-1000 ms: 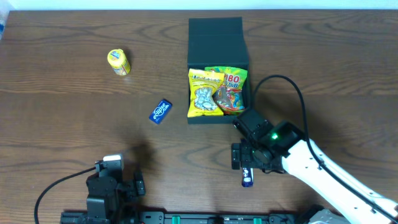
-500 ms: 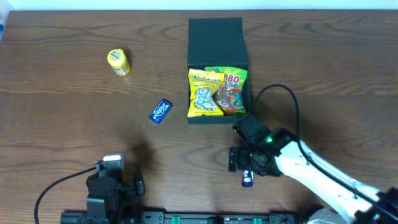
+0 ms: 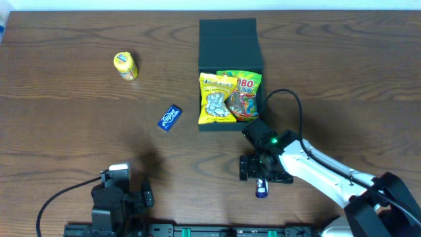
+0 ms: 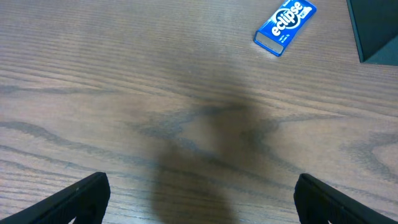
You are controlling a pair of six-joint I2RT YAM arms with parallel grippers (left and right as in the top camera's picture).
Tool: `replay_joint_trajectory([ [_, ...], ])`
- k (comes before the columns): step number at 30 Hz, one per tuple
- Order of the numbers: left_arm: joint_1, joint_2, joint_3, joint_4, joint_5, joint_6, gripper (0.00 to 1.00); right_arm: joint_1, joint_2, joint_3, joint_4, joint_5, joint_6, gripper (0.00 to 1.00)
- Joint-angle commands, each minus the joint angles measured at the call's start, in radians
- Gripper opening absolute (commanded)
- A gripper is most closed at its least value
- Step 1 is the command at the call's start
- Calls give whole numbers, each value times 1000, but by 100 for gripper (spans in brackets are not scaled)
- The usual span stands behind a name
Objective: Pack container
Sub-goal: 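Grasp the Dairy Milk bar end with the right gripper and lift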
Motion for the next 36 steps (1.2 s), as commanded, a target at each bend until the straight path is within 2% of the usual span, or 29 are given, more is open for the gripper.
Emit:
replay_joint_trajectory([
  [1, 7, -6, -28, -45, -2, -19, 96, -6, 5, -5, 3, -7, -60, 99],
  [23, 7, -6, -28, -45, -2, -19, 96, -11, 39, -7, 25, 38, -59, 99],
  [26, 7, -6, -28, -45, -2, -19, 96, -11, 43, -7, 25, 38, -58, 96],
  [32, 7, -6, -28, -45, -2, -19, 96, -11, 43, -7, 25, 38, -55, 81],
  [36, 7, -6, -28, -45, -2, -19, 96, -11, 43, -7, 24, 38, -55, 64],
])
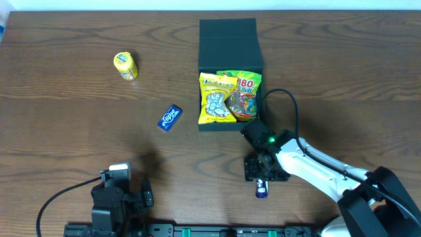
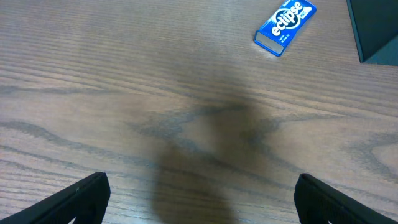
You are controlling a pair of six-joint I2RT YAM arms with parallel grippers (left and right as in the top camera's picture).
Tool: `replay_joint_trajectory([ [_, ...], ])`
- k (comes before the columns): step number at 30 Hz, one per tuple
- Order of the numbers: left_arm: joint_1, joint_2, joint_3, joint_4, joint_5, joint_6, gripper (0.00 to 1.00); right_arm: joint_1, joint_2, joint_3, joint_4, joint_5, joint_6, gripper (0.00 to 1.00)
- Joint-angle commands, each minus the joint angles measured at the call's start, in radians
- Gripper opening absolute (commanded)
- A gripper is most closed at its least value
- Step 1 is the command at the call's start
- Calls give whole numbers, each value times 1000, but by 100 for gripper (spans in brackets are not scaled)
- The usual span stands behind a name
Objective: Pack container
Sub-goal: 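Grasp the Dairy Milk bar end with the right gripper and lift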
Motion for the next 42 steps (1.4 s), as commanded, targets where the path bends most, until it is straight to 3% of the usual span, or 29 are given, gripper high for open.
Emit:
replay_joint_trajectory([
  [1, 7, -6, -28, -45, -2, -20, 96, -11, 5, -7, 2, 10, -5, 63],
  [5, 7, -6, -28, -45, -2, -20, 96, -11, 5, -7, 2, 10, -5, 59],
  [11, 7, -6, -28, -45, -2, -20, 96, -11, 5, -7, -1, 10, -5, 39],
  [14, 7, -6, -28, -45, -2, -20, 96, -11, 5, -7, -1, 10, -5, 34],
  [42, 7, -6, -28, -45, -2, -20, 96, -11, 5, -7, -1, 10, -5, 15],
])
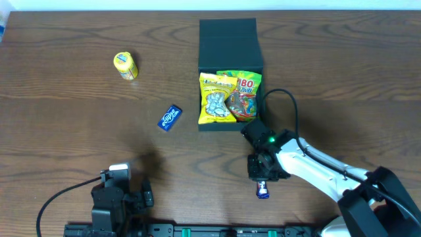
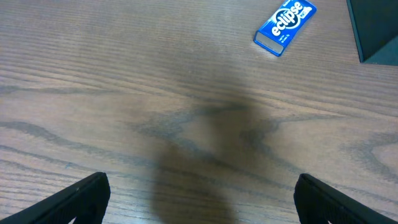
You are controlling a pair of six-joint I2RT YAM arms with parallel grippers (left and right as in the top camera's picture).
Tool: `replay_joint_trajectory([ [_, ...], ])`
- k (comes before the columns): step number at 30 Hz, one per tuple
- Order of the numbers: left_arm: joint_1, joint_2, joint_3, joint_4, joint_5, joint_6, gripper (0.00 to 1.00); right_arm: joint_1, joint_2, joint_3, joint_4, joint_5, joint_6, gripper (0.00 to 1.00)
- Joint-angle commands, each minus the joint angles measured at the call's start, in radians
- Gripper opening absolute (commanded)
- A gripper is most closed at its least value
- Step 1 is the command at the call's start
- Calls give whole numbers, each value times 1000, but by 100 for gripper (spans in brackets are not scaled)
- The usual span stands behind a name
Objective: Pack container
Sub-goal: 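Grasp the Dairy Milk bar end with the right gripper and lift, then carry the Dairy Milk bar into the box and release it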
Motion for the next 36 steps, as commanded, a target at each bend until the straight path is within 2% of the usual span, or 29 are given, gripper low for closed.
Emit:
replay_joint_trajectory([
  [1, 7, -6, -28, -45, -2, -20, 96, -11, 5, -7, 2, 10, 3, 14],
  [11, 7, -6, -28, -45, -2, -20, 96, -11, 5, -7, -8, 10, 3, 1],
  [21, 7, -6, -28, -45, -2, -20, 96, -8, -12, -6, -37, 10, -1, 1],
  [32, 7, -6, -28, -45, -2, -20, 95, 66, -230, 105, -230, 10, -161, 1],
  [36, 7, -6, -28, -45, -2, -20, 95, 97, -259, 254, -350, 10, -329, 1],
])
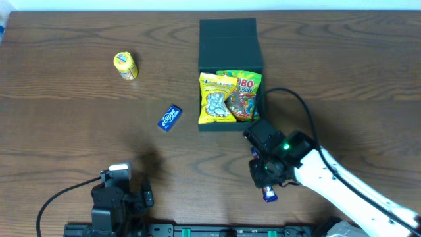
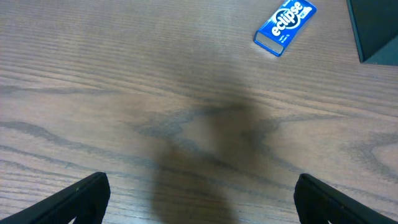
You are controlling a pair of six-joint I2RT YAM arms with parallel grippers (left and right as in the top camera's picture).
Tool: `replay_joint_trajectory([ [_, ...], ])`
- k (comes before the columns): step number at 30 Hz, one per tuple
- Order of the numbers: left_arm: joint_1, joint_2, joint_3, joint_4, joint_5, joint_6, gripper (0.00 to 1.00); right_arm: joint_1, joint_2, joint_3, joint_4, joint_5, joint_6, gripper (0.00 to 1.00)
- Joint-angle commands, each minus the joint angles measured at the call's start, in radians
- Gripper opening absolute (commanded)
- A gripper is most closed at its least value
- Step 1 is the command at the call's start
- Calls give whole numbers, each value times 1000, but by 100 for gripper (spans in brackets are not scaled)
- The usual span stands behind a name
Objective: Pack container
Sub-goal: 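Carry the Dairy Milk bar into the box and release it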
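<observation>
A dark open box point(image 1: 227, 33) stands at the back centre. A yellow snack bag point(image 1: 216, 99) and a Haribo bag point(image 1: 245, 95) lie in its near end. Just in front of the box, my right gripper point(image 1: 266, 181) points down, its fingers drawn together on a small blue-and-white packet point(image 1: 268, 193) that sticks out below them. A blue Eclipse gum pack point(image 1: 170, 118) point(image 2: 285, 27) lies left of the box. A yellow tub point(image 1: 125, 66) lies at the far left. My left gripper point(image 2: 202, 194) rests open at the near edge, with nothing between its fingers point(image 2: 81, 196).
The right arm's black cable point(image 1: 299, 105) loops up beside the box's right wall. A corner of the box point(image 2: 376, 31) shows at the top right of the left wrist view. Bare wood lies between the gum pack and the left gripper.
My right gripper and the small packet have moved slightly right and toward the near edge, and the arm looks larger and higher in the overhead view. The left arm has not moved.
My right gripper stood with its fingers spread wide over the small packet in front of the box. Then they were narrower around it, then close together on it. Now the gripper and packet sit a little further right. The left arm, gum pack and tub stayed put.
</observation>
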Motion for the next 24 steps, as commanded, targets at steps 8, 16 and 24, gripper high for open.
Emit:
replay_joint_trajectory([
  [8, 7, -6, -28, -45, -2, -19, 96, 30, -14, 377, -90, 3, -598, 1],
  [16, 7, -6, -28, -45, -2, -19, 96, -5, 155, 586, -209, 5, -1225, 1],
  [24, 7, -6, -28, -45, -2, -19, 95, -163, 470, 885, -274, 97, -1577, 1],
])
